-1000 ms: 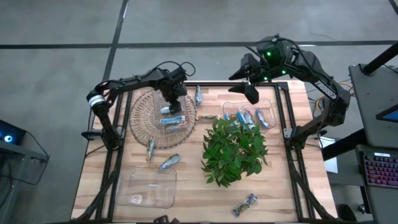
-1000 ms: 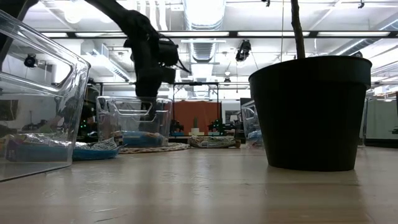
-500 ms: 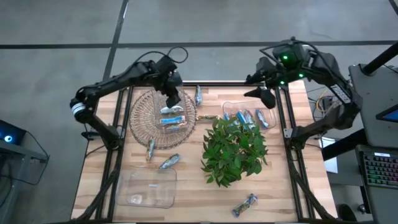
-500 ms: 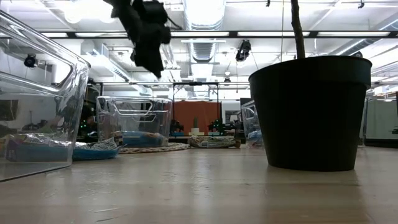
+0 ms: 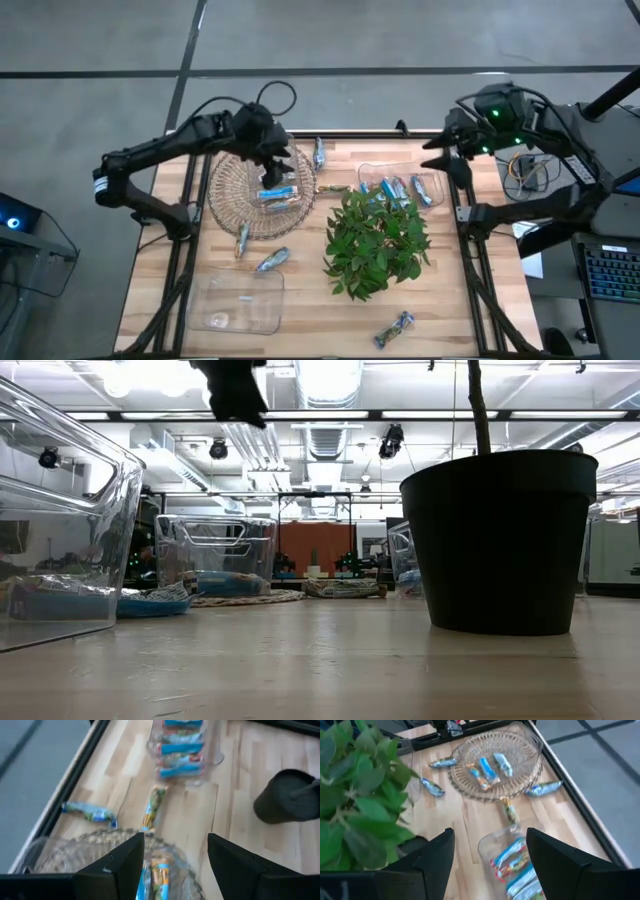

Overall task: Pick and place Granola Bars by type
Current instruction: Put the bottom blue granola bar into the bottom left transparent bin

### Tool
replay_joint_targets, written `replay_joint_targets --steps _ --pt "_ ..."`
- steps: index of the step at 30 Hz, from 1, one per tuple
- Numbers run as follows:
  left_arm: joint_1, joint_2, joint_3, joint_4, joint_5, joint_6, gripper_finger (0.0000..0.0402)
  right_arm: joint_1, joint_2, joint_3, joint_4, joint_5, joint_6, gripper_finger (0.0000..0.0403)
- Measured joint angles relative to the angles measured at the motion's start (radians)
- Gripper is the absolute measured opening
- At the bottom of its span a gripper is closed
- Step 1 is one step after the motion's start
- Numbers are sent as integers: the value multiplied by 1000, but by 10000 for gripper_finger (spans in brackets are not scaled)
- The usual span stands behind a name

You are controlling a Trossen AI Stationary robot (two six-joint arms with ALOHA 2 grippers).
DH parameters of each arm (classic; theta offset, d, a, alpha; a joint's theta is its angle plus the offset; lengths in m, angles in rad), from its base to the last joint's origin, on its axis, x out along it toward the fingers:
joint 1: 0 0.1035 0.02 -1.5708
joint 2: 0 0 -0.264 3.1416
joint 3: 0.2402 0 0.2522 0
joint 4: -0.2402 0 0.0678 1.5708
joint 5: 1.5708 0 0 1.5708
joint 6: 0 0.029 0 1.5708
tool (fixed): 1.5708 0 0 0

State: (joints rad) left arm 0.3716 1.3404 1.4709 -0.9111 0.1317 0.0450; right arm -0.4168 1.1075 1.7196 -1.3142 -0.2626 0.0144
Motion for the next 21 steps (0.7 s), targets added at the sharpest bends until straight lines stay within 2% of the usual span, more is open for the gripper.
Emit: replay_joint_targets --steps 5,10,21 --pt "-126 -6 0 57 -112 -60 199 0 -99 -104 1 0 36 233" --pt "-201 -6 0 145 -141 -145 199 0 -187 -196 1 -13 69 235" --pt "-359 -19 5 274 -277 -286 199 1 -400 -435 -27 -213 116 228"
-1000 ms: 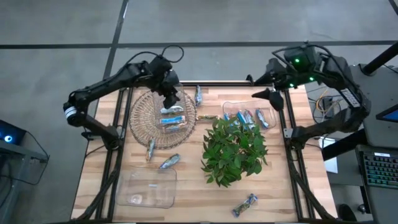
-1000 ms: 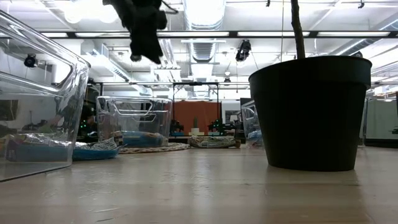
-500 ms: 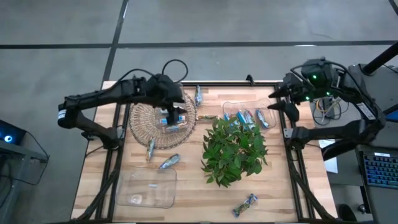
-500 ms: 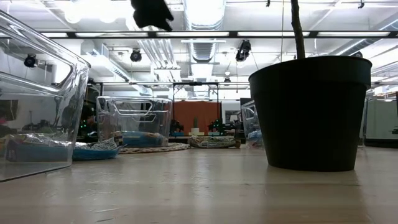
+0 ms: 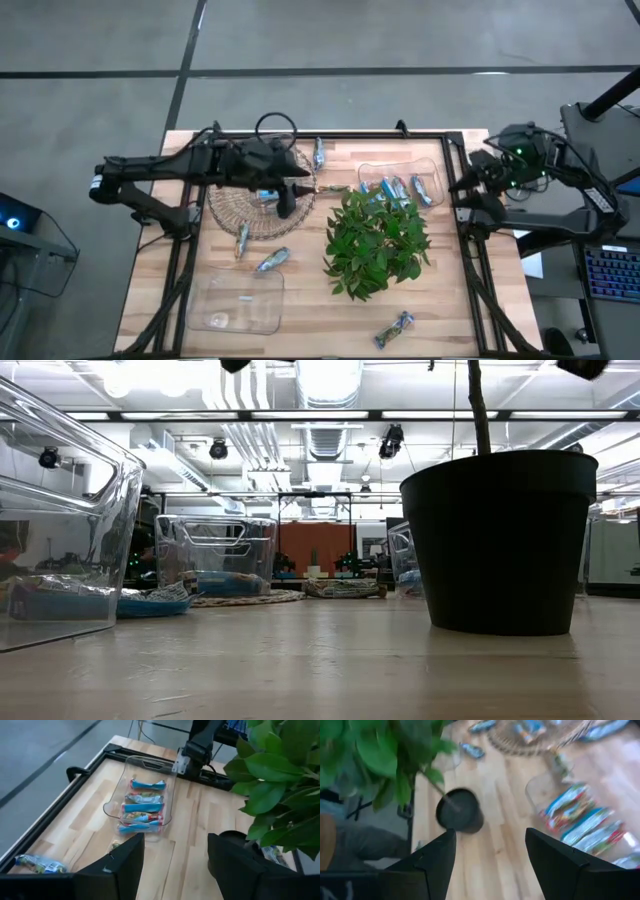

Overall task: Pick and place Granola Bars by type
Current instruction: Put the bottom blue granola bar into the bottom left transparent bin

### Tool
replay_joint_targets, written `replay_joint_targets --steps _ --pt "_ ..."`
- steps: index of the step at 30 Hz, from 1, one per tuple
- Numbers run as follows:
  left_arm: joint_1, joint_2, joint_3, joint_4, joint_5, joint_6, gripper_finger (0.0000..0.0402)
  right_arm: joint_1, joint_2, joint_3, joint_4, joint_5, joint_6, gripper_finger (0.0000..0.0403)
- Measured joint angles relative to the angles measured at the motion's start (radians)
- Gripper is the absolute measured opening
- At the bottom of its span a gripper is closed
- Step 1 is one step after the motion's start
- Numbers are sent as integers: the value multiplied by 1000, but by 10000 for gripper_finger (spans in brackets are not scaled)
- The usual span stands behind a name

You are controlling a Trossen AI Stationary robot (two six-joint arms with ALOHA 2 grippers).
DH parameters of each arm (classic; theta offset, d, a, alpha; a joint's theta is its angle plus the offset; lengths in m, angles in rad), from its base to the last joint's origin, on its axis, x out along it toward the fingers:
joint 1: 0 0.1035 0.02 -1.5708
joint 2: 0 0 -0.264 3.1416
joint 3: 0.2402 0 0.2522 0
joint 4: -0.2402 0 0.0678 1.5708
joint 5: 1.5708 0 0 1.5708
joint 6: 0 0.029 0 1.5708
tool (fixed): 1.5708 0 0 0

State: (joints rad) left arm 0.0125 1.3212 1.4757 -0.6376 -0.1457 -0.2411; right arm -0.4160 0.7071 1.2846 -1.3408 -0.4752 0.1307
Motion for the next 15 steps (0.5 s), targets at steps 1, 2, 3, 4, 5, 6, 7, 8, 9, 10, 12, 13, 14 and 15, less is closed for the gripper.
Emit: replay_joint_targets --steps 1,2,3,4,5,6,7,8,9,10,12,13,14,15 --pt "-18 0 -1 2 -27 -12 199 0 -19 -22 -9 -16 1 228" --pt "-36 0 -3 3 -53 -25 199 0 -38 -46 -17 -29 1 228" --pt "-53 2 -4 3 -78 -39 199 0 -57 -70 -21 -41 1 228" --pt "-70 3 -6 5 -102 -52 199 0 -78 -94 -22 -55 1 228" --pt "-89 3 -8 3 -127 -69 199 0 -98 -118 -22 -71 5 227" --pt "-107 4 -8 2 -153 -83 199 0 -119 -144 -23 -81 14 226" --pt "-124 4 -8 2 -183 -99 199 0 -138 -167 -26 -87 26 226" --pt "-141 4 -8 2 -214 -115 199 0 -158 -192 -26 -97 31 226" --pt "-158 4 -8 3 -241 -128 199 0 -177 -216 -26 -109 31 226" --pt "-173 4 -8 5 -267 -140 199 0 -195 -242 -25 -121 31 226" --pt "-201 4 -8 5 -313 -158 199 0 -227 -290 -27 -150 30 226" --pt "-214 4 -8 4 -329 -165 199 0 -238 -315 -29 -167 32 226" --pt "-224 4 -8 4 -342 -173 199 0 -245 -337 -31 -183 35 226" --pt "-232 3 -8 4 -351 -181 199 0 -247 -355 -31 -197 34 226"
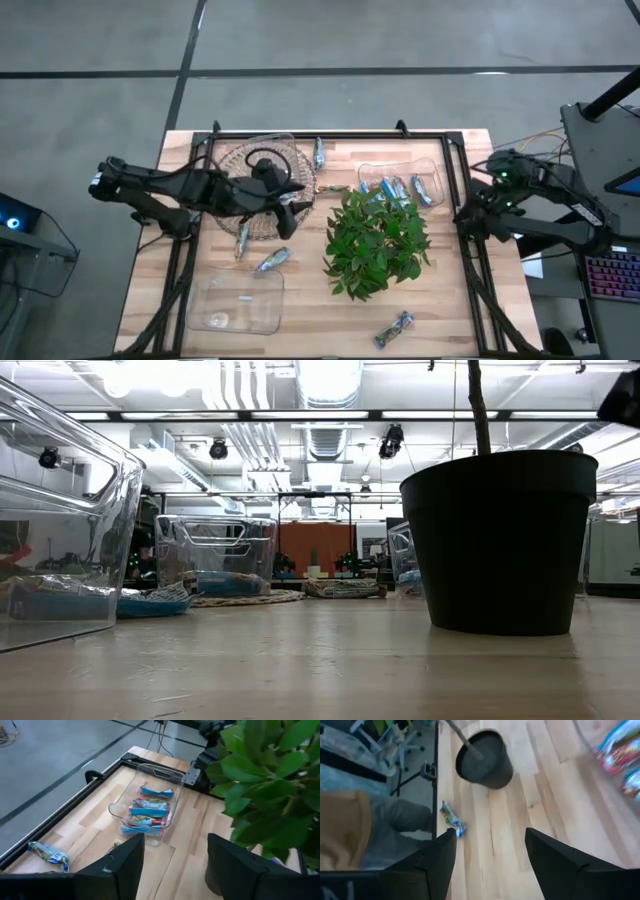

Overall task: Pick and place Granola Bars by type
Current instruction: Put the bottom blue granola bar into the bottom left transparent bin

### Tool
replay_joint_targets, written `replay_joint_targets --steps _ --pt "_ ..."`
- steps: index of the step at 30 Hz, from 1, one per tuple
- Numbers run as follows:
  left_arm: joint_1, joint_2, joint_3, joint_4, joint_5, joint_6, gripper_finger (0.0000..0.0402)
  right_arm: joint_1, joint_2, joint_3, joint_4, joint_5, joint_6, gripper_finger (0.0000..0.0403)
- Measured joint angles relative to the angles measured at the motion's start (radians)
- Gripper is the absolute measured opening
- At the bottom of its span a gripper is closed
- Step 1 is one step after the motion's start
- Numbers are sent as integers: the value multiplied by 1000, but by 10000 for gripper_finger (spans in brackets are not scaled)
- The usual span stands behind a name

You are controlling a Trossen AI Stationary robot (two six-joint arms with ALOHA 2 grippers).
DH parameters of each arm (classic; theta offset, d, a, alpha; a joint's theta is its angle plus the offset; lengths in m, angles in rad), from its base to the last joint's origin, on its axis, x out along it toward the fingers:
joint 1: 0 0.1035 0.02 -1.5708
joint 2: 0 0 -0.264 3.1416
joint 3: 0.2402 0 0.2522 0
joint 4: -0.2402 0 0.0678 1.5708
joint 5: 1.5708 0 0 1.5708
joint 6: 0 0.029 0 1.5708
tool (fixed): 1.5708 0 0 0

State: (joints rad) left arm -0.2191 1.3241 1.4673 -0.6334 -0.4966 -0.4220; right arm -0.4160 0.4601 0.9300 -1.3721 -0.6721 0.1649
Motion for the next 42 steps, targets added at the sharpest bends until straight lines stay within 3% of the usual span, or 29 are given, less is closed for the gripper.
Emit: replay_joint_targets --steps 16,20,23,29,36,42 --pt "-33 -1 0 -2 -5 -43 199 2 96 -103 141 20 -113 226" --pt "-33 -1 0 -2 -4 -43 199 54 165 -114 178 21 -116 226" --pt "-33 -1 0 -2 -3 -43 199 136 206 -115 226 37 -97 226" --pt "-33 -1 0 -3 -3 -24 199 377 256 -115 323 169 9 226" --pt "-33 -1 0 -3 1 1 199 677 319 -117 459 364 199 226" --pt "-33 -1 0 -2 4 5 199 941 444 -117 575 528 379 226"
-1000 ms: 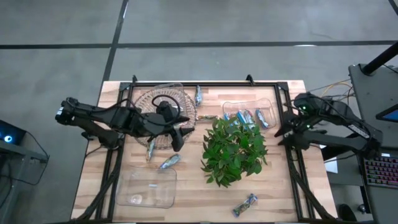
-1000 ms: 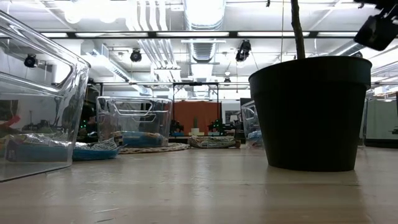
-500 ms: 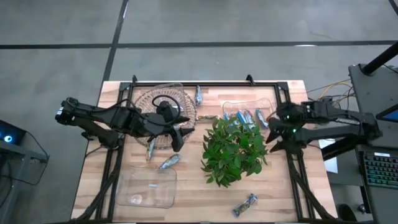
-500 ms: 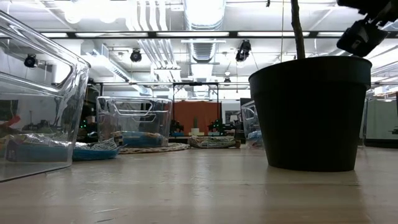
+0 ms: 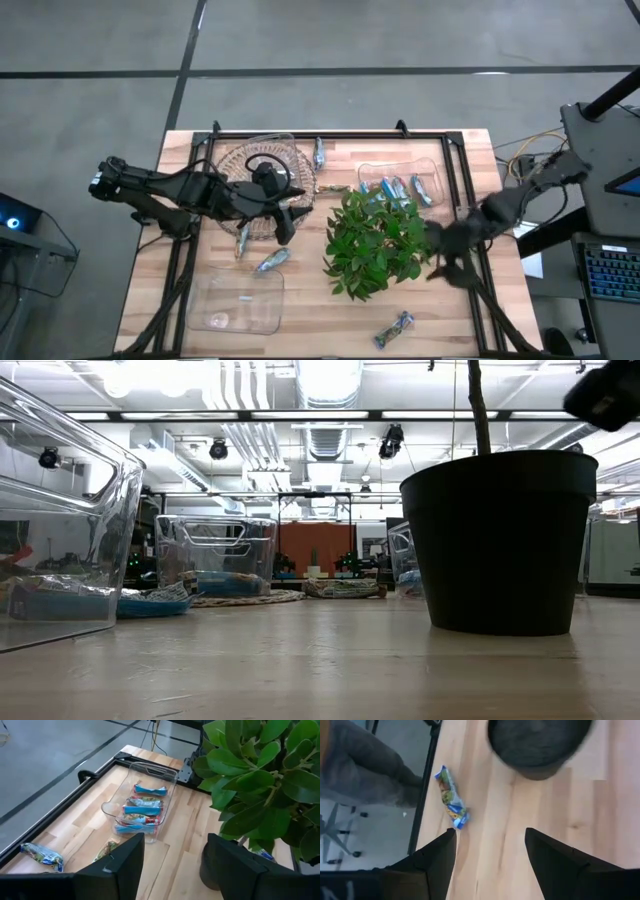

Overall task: Pick and place Granola Bars by type
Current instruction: Put the bottom blue granola bar into the bottom left transparent bin

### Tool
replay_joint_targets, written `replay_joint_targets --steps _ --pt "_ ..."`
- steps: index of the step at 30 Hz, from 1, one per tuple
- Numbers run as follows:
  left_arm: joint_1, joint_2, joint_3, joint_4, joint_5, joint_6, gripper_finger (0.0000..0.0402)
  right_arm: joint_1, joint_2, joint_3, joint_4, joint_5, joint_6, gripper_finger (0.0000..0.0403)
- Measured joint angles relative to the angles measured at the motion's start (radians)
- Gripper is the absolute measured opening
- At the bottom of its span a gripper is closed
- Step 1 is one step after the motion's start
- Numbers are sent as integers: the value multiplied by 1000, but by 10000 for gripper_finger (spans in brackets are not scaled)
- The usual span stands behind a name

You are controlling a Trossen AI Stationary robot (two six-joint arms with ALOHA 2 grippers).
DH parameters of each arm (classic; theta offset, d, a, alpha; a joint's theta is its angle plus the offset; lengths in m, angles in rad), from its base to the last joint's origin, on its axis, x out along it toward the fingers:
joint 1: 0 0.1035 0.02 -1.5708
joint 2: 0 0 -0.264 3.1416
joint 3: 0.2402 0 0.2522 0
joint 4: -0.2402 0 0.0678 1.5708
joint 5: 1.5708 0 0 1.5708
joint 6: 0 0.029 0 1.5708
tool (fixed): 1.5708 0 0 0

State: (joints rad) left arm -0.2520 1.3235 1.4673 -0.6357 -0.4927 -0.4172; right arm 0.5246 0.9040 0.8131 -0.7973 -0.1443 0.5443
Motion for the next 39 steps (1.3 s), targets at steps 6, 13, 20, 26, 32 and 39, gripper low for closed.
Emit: replay_joint_targets --steps 6,13,20,26,32,39 --pt "0 0 0 0 69 -12 199 194 147 9 25 188 166 226" --pt "0 0 0 1 79 -30 199 360 302 25 28 232 274 223" --pt "2 0 0 0 18 -31 199 473 467 80 28 389 153 209" --pt "3 0 0 -1 -6 -30 199 522 590 171 36 559 50 201" --pt "8 0 0 -18 -7 -30 199 523 702 228 128 567 -12 201" --pt "8 0 0 -23 -7 -40 199 525 810 273 203 550 -51 201"
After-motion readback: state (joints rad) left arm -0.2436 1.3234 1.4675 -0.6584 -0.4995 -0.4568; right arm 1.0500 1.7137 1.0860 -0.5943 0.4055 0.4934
